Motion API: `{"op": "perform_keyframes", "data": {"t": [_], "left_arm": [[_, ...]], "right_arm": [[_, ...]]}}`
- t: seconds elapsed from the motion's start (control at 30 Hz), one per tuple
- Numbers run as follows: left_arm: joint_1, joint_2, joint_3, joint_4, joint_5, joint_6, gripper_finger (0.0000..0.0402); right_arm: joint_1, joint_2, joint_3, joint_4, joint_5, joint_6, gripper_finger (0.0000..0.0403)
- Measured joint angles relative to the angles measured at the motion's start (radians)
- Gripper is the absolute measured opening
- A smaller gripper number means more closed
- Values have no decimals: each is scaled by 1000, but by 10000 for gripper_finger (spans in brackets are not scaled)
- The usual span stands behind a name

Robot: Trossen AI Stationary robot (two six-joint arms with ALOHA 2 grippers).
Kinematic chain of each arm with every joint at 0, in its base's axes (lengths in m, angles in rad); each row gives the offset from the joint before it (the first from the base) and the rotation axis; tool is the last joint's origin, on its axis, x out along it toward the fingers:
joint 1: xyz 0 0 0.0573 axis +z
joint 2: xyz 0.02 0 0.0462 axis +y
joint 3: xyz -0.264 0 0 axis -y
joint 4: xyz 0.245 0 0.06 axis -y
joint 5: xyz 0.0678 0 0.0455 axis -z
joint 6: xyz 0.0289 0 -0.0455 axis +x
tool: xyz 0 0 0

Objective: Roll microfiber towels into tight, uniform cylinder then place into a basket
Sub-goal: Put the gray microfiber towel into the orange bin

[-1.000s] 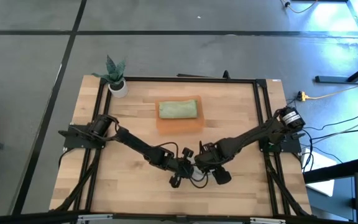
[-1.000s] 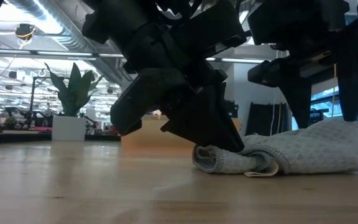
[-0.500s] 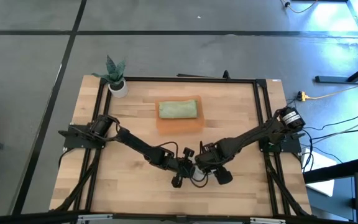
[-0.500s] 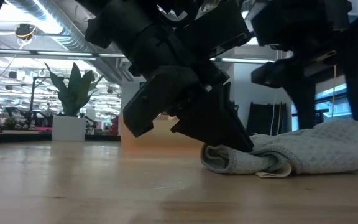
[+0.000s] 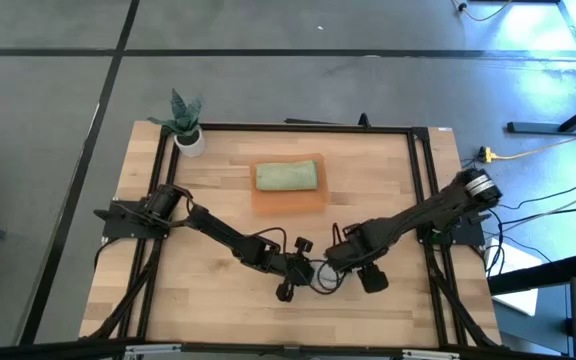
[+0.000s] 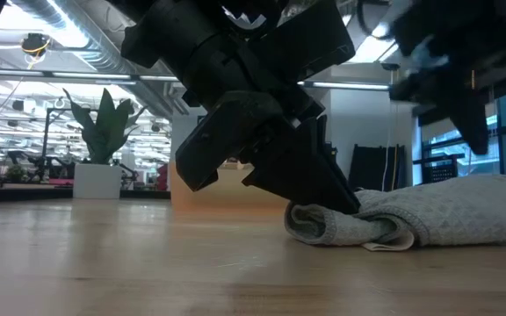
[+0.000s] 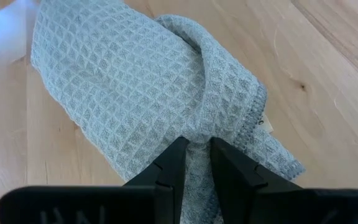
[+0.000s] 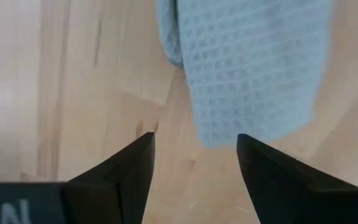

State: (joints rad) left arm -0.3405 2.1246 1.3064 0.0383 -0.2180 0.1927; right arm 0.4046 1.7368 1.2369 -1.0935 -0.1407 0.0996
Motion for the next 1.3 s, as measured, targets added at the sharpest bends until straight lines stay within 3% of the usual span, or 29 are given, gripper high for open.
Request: {"op": "perform_keyframes", "data": {"t": [0.2, 0.3, 1.3], "left_arm": [[0, -1, 0, 0, 0, 0, 69], [-1, -1, 1, 1, 0, 0, 69], [-1, -3, 2, 6, -1, 0, 69]], "right_arm": [[0, -149, 0, 5, 126, 104, 227], [10, -179, 0, 18, 134, 120, 227], [70, -180, 0, 69, 132, 103, 227]]}}
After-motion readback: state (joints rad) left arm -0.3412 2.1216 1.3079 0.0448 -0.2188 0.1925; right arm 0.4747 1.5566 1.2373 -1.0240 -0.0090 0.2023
